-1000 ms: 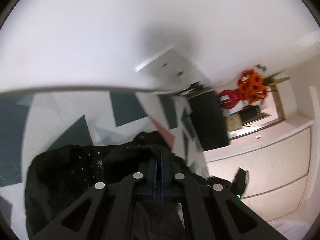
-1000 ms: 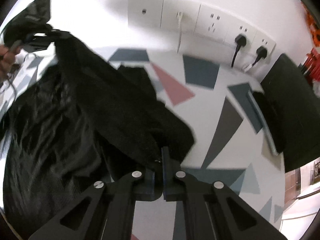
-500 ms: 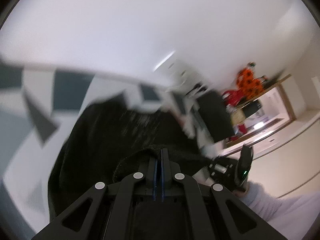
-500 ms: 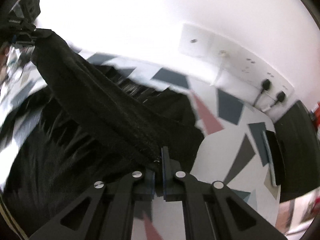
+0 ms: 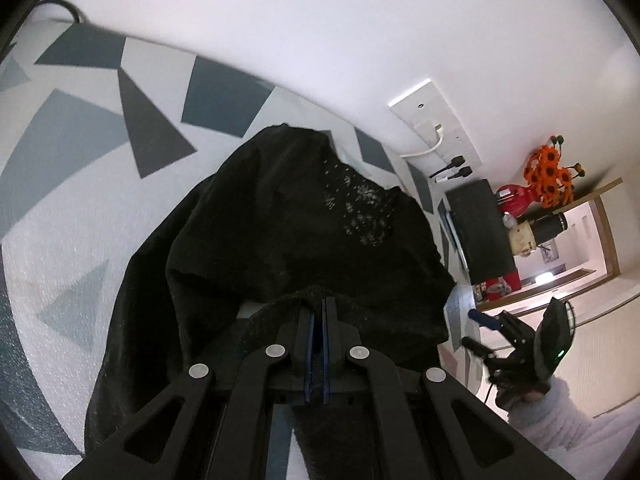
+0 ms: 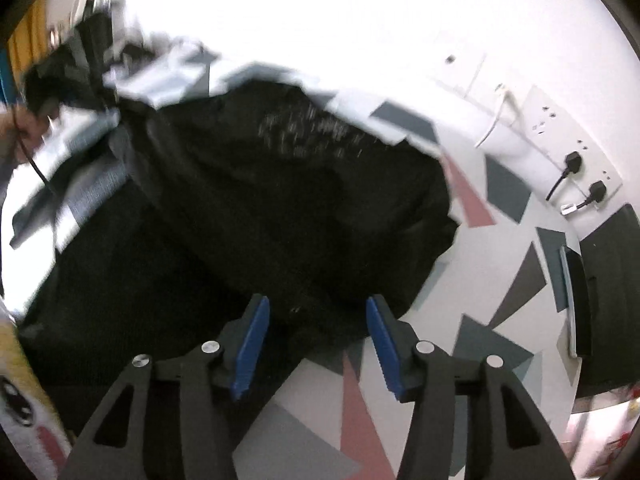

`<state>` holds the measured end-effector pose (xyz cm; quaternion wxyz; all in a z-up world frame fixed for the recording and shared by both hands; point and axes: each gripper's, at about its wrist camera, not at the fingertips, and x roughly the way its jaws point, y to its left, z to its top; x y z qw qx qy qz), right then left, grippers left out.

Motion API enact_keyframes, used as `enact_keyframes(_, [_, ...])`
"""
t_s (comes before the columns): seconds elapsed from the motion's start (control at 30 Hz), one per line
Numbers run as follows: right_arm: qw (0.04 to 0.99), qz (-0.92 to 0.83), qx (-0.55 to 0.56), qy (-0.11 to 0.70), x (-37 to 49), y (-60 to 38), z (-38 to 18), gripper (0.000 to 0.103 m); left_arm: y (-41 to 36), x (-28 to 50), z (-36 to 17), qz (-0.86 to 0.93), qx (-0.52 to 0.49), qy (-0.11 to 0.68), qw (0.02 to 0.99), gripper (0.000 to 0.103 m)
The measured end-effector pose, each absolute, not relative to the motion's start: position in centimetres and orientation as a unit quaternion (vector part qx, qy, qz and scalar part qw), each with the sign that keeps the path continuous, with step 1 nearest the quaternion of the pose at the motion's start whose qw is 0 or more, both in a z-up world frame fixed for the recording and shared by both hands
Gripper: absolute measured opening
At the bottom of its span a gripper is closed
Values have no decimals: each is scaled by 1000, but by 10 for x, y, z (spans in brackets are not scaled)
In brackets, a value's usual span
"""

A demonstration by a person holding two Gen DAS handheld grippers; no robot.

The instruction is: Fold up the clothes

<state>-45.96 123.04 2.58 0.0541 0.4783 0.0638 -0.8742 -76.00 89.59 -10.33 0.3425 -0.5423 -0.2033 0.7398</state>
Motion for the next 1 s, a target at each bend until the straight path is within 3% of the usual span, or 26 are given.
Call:
enact_keyframes(0.17, [30, -896, 443, -14, -477, 1263, 45, 56, 897, -755, -101, 742, -540, -200, 343, 0])
enact_keyframes(0.27, [33, -885, 465, -3, -504, 1270, 30, 56, 898, -753, -101, 744, -540, -200, 339, 0])
enact_keyframes(0.37, [56, -864, 497, 62, -519, 1256, 8, 53, 898, -751, -101, 746, -540, -199, 335, 0])
enact_keyframes(0.4, [59, -859, 504, 75, -522, 1252, 2, 49, 899, -751, -100, 748, -538, -197, 335, 0])
enact_keyframes(0.47, [59, -850, 518, 79, -526, 1253, -8, 9, 900, -750, -97, 751, -535, -195, 334, 0])
enact_keyframes(0.8, [10, -894, 449, -8, -521, 1292, 40, 4, 912, -763, -62, 777, -494, -189, 341, 0])
enact_keyframes(1.0, [-23, -884, 466, -22, -548, 1321, 23, 4, 932, -792, -82, 773, -514, -167, 332, 0])
